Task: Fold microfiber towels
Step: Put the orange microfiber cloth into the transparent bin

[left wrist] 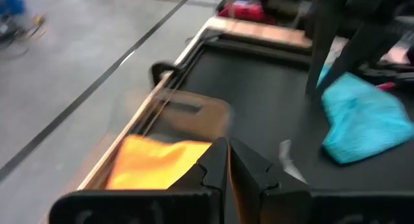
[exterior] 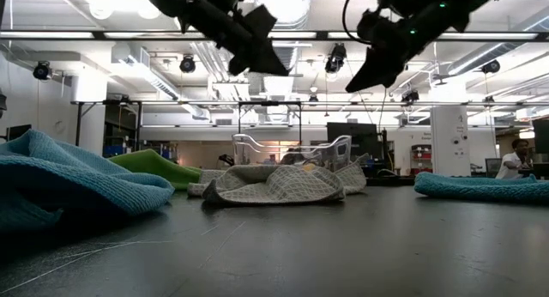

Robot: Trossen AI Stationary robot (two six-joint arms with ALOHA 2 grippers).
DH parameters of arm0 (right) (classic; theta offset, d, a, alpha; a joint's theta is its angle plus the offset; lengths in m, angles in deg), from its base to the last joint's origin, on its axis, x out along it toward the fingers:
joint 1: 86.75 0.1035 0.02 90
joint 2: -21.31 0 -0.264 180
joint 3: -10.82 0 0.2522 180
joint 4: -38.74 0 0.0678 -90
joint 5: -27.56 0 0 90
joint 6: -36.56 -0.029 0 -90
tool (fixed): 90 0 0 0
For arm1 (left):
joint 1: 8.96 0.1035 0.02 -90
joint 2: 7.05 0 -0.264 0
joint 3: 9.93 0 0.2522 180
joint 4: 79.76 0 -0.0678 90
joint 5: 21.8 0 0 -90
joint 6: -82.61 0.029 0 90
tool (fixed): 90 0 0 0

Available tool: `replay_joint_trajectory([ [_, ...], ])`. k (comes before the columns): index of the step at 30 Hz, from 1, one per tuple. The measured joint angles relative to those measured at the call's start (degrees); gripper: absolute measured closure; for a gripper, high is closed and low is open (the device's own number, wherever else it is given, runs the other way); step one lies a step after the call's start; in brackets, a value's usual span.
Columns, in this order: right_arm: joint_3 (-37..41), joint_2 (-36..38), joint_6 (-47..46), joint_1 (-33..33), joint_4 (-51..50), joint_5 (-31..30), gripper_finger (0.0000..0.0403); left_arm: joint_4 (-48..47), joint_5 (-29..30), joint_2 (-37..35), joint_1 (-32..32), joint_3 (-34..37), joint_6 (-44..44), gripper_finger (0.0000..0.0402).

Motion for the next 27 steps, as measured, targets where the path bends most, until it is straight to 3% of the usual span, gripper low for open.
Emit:
replay_joint_trajectory([
  [8, 8.5, 4.1, -2.4, 10.1, 6.7, -0.4, 0.0394, 4.1, -0.1, 0.0, -6.8, 0.0, -0.5, 0.04],
  [16, 10.7, 4.9, -7.1, 16.6, 8.5, -0.7, 0.0394, 5.3, -0.1, 0.0, -11.9, 0.0, -0.5, 0.04],
  [21, 9.4, 4.9, -12.5, 16.6, 9.2, -6.8, 0.0394, 4.0, -0.1, 0.1, -11.3, -0.3, -0.5, 0.0401],
  [27, 0.6, 4.2, -9.8, 10.9, -2.9, -6.6, 0.0394, -2.8, 0.1, 1.9, -6.5, -3.8, -0.3, 0.0401],
])
